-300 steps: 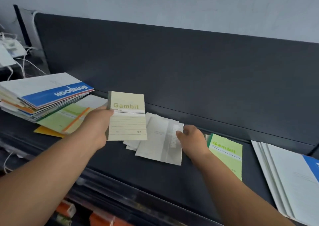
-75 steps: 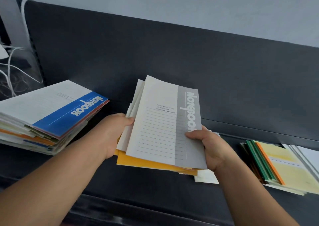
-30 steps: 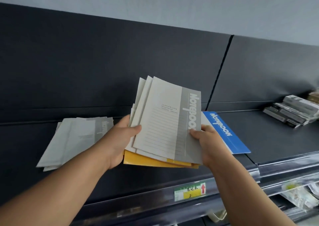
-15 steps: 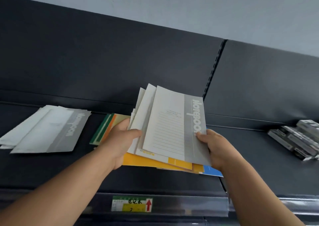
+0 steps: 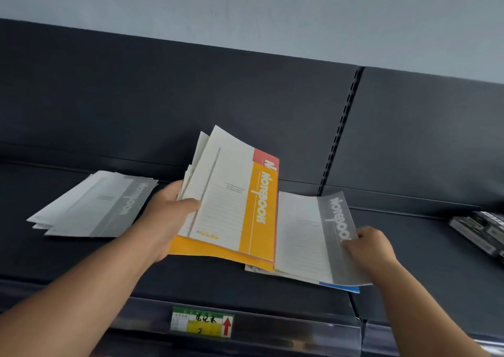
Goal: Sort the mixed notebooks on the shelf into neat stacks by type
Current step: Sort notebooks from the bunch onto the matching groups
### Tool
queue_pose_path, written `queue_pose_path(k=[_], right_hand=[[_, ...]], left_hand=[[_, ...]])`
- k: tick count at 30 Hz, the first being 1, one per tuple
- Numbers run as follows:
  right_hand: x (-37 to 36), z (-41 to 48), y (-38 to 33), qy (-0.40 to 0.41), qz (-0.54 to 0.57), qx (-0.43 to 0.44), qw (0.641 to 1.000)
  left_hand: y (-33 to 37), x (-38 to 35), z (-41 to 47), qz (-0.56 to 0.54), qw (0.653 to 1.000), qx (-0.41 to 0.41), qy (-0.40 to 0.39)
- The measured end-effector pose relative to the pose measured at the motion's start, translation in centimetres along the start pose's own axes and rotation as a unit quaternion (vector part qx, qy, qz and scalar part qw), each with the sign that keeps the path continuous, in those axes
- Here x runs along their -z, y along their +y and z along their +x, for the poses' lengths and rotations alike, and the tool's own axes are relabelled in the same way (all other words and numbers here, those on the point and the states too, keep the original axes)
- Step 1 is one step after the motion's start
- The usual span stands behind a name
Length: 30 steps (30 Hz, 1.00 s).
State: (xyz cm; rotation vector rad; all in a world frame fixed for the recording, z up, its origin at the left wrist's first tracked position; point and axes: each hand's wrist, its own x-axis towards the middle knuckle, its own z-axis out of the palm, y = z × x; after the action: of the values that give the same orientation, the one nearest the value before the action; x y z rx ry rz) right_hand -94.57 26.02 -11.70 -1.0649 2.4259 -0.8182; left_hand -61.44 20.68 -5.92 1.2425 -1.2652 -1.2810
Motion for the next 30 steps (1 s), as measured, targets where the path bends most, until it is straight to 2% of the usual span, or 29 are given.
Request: queue_pose_path(k=[4,7,8,10,11,12,13,14,19,23,30], right_hand=[[-0.2,-0.3,-0.6,-0.006,-0.077,-0.022,0.997],[-0.4,-1.5,-2.4,0.046,-0.127,0.018,0.991],[-0.6,-2.0,-3.3,0.055,-0.093,0.049,0.993],[-0.9,-3.4,-5.9,-0.009,0.092,0.075,0.993],[-1.1,-4.2,-7.4,-0.084,0.209,0.053,0.973],[-1.3,-5.1,-8.8,-0.166,0.310,0.020,0.936],[-1.7,-5.7,-9.9,-0.226,0.367,-0.014,0.902],[-2.1,-6.3,-10.8,-0.263,0.379,-0.026,0.887],[-6.1,-7.0,-13.7,-0.278,0.333,0.030,0.901],[-9.0,-8.2,-16.3,-0.246,0.308,0.062,0.917],[-15.4,-11.7,-23.1,-0.270,0.302,0.074,0.911]], left_hand=[[0.8,1.0,-0.2,-0.006,1.000,-0.004,0.012],[1.3,1.2,-0.2,-0.028,1.000,0.000,0.012],[1.4,1.3,-0.1,-0.035,0.999,0.001,0.011],[1.5,1.3,0.0,-0.043,0.999,0.002,0.011],[1.6,1.4,0.1,-0.045,0.999,0.000,0.012],[1.7,1.5,0.1,-0.047,0.999,-0.002,0.014],[1.7,1.7,0.1,-0.048,0.999,-0.003,0.015],[1.6,2.0,0.2,-0.045,0.999,-0.005,0.018],[0.7,4.6,0.2,-0.023,0.999,-0.024,0.030],[0.3,8.1,0.3,-0.023,0.998,-0.038,0.054],[0.2,18.7,0.6,-0.026,0.993,-0.036,0.108]])
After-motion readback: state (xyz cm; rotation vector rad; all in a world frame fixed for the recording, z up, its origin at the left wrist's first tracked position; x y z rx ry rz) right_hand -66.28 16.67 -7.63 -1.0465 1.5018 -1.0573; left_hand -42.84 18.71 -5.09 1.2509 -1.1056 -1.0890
